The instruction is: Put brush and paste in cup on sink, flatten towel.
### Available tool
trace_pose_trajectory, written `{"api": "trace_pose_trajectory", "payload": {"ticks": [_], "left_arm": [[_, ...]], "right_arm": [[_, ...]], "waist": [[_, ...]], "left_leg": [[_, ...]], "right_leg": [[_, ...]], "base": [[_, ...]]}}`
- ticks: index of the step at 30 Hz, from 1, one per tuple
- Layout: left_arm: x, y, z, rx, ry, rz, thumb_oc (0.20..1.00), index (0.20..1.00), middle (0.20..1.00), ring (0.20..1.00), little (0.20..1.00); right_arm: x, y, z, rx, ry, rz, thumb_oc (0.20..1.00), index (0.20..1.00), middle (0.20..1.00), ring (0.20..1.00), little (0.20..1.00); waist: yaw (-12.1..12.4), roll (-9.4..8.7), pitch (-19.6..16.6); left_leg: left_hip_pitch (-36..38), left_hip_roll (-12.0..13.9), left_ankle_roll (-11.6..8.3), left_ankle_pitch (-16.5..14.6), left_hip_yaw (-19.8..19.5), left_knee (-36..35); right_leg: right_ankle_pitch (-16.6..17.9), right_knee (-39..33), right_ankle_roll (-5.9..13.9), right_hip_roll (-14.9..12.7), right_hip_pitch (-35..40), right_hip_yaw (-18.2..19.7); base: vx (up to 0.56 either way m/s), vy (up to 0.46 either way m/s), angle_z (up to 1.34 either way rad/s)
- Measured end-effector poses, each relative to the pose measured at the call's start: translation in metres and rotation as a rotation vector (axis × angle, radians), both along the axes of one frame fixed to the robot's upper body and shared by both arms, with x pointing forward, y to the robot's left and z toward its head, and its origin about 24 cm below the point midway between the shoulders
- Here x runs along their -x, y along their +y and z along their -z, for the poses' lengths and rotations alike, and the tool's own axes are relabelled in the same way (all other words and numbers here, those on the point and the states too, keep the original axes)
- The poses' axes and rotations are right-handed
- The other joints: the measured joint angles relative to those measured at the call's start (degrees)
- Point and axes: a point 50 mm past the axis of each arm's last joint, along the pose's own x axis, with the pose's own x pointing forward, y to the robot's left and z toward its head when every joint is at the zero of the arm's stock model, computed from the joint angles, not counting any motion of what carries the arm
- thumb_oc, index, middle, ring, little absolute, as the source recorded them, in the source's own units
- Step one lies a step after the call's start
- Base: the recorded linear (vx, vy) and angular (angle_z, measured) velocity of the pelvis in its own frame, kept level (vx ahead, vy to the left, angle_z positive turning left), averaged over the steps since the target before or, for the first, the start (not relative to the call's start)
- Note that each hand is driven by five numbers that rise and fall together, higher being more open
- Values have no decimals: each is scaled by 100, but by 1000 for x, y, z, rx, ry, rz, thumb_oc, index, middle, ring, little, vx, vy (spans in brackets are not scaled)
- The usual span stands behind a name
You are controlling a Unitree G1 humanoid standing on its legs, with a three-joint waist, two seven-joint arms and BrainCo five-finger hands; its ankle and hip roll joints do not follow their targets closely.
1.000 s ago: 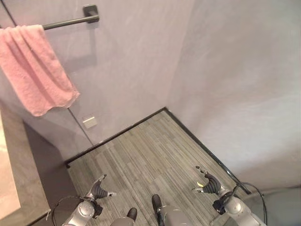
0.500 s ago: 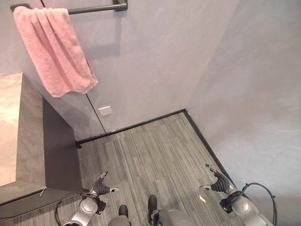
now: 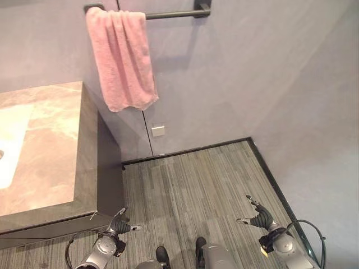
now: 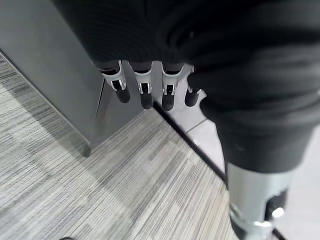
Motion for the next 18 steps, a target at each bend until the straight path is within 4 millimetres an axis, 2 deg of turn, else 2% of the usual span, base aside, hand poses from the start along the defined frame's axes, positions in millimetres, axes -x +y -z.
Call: {"api": "trace_pose_trajectory", "payload": {"ticks": [2,3,4,6,8,9,10,11,12,13,15,18], "left_arm": [[0,1,0,-6,4,2,1000,1000,1000,1000,1000],[0,2,0,-16,4,10,1000,1000,1000,1000,1000],[0,3,0,-24,8,13,1000,1000,1000,1000,1000],[4,4,6,-29,42,-3,1000,1000,1000,1000,1000],[7,2,8,-27,53,-2,1000,1000,1000,1000,1000],[9,4,9,-32,61,-5,1000,1000,1000,1000,1000],[11,5,10,-33,70,-10,1000,1000,1000,1000,1000],[11,2,11,-28,69,-6,1000,1000,1000,1000,1000],[7,-5,10,-12,58,4,1000,1000,1000,1000,1000],[6,-7,11,-7,54,4,1000,1000,1000,1000,1000],[5,-13,12,12,54,-3,1000,1000,1000,1000,1000],[1,-19,11,32,42,-4,1000,1000,1000,1000,1000]], "right_arm": [[0,2,1,-5,2,-2,1000,1000,1000,1000,1000],[-1,3,0,-9,-6,-5,1000,1000,1000,1000,1000],[-1,3,0,-9,-7,-7,1000,1000,1000,1000,1000],[-3,5,0,-7,-8,-13,1000,1000,1000,1000,1000],[2,6,3,-8,9,-15,1000,1000,1000,1000,1000],[9,6,6,-9,26,-9,1000,1000,1000,1000,1000],[13,6,9,-11,39,-3,1000,1000,1000,1000,1000],[15,4,10,-9,45,2,1000,1000,1000,1000,1000],[15,2,9,-2,49,2,1000,1000,1000,1000,1000],[12,2,8,0,41,0,1000,1000,1000,1000,1000],[1,2,1,7,9,-13,1000,1000,1000,1000,1000],[-5,-5,-5,33,-11,-19,1000,1000,1000,1000,1000]], "waist": [[-123,-14,-61],[-142,-28,-59],[-125,-50,-65],[-160,-56,-66],[-239,-95,-78],[-283,-231,-165],[-313,-293,-205],[-345,-247,-234],[-388,-117,-270],[-379,-57,-288],[-375,54,-333],[-356,68,-359]], "left_leg": [[23,-6,17,-6,-238,-128],[82,24,-41,147,-234,-298],[111,29,-49,154,-217,-364],[191,109,5,65,-230,-419],[393,197,-49,48,-293,-523],[535,178,-223,34,-394,-647],[670,240,-333,-5,-482,-712],[716,311,-417,-23,-560,-759],[723,559,-424,-30,-626,-785],[722,674,-440,-33,-694,-770],[802,991,-483,-55,-759,-730],[770,1118,-576,29,-858,-479]], "right_leg": [[-140,-51,25,242,-26,740],[-134,-342,-7,322,-57,994],[-105,-538,-4,312,-124,980],[377,-1330,175,254,-356,995],[879,-2081,328,167,-365,931],[1025,-2483,418,12,-295,801],[1441,-2434,395,-14,-224,666],[1520,-2392,431,85,-204,656],[1539,-2402,395,353,-150,650],[1588,-2417,323,477,-125,645],[1573,-2454,-34,768,41,462],[1505,-2504,-174,881,206,351]], "base": [[148,-53,41],[155,-100,13],[186,-92,-1],[203,-95,-10],[156,-115,18],[114,-118,34],[107,-145,42],[149,-183,49],[185,-201,36],[260,-249,26],[173,-173,10],[101,-135,13]]}}
